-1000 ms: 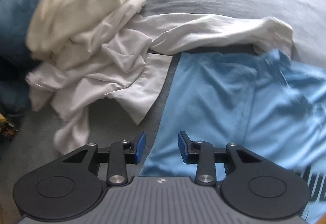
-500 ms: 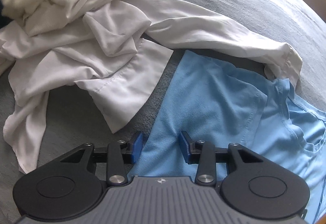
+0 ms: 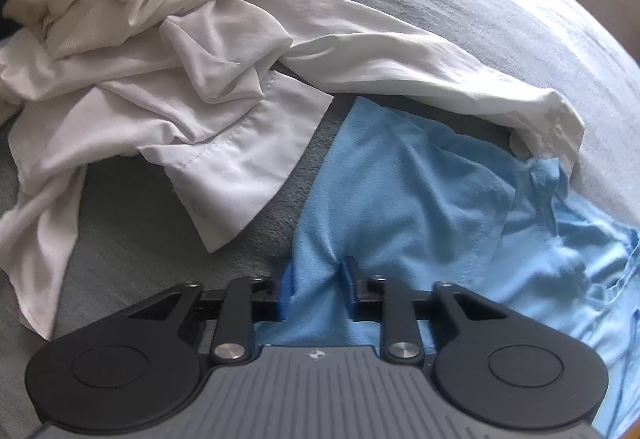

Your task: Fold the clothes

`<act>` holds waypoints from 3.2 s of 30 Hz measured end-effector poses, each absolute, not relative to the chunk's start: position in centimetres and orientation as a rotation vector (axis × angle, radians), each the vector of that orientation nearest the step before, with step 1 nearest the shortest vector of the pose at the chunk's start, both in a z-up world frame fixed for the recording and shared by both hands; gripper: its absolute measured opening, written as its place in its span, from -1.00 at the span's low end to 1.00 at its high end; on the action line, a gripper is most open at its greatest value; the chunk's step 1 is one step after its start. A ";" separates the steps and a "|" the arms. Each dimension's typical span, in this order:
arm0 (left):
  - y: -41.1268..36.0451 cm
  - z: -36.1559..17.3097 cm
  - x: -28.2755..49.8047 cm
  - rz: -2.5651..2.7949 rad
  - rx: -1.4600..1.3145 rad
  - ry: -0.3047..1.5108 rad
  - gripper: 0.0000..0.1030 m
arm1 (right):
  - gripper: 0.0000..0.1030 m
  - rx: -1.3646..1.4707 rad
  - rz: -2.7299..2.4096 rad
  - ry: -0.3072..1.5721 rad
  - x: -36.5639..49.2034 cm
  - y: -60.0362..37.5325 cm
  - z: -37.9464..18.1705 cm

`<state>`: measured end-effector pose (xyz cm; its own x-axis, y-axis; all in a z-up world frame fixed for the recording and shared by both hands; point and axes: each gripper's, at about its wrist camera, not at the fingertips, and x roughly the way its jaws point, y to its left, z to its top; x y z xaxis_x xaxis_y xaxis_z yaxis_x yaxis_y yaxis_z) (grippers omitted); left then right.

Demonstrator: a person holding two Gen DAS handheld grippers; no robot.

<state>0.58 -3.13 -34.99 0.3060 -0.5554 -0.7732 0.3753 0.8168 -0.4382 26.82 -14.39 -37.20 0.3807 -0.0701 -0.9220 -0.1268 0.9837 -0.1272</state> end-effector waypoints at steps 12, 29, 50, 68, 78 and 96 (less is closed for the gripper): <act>-3.1 -34.2 0.0 -0.656 -0.225 1.043 -0.96 | -0.87 -0.185 -0.006 1.136 26.0 -16.4 -35.4; -6.6 -32.4 -0.5 -0.782 -0.240 0.974 -0.96 | -0.87 -0.248 -0.055 1.039 23.5 -21.0 -32.0; -15.4 -30.1 -1.8 -0.911 -0.173 0.946 -0.96 | -0.87 -0.163 -0.100 0.964 20.2 -33.1 -28.6; -25.2 -30.0 -3.1 -0.986 -0.105 0.954 -0.96 | -0.87 -0.106 -0.138 0.970 17.6 -45.9 -29.5; -30.2 -30.9 -3.6 -1.017 -0.051 0.989 -0.96 | -0.87 -0.051 -0.132 0.977 16.5 -52.0 -31.5; -33.6 -32.4 -3.8 -1.034 0.058 1.075 -0.95 | -0.84 0.069 -0.137 0.998 14.3 -58.9 -35.2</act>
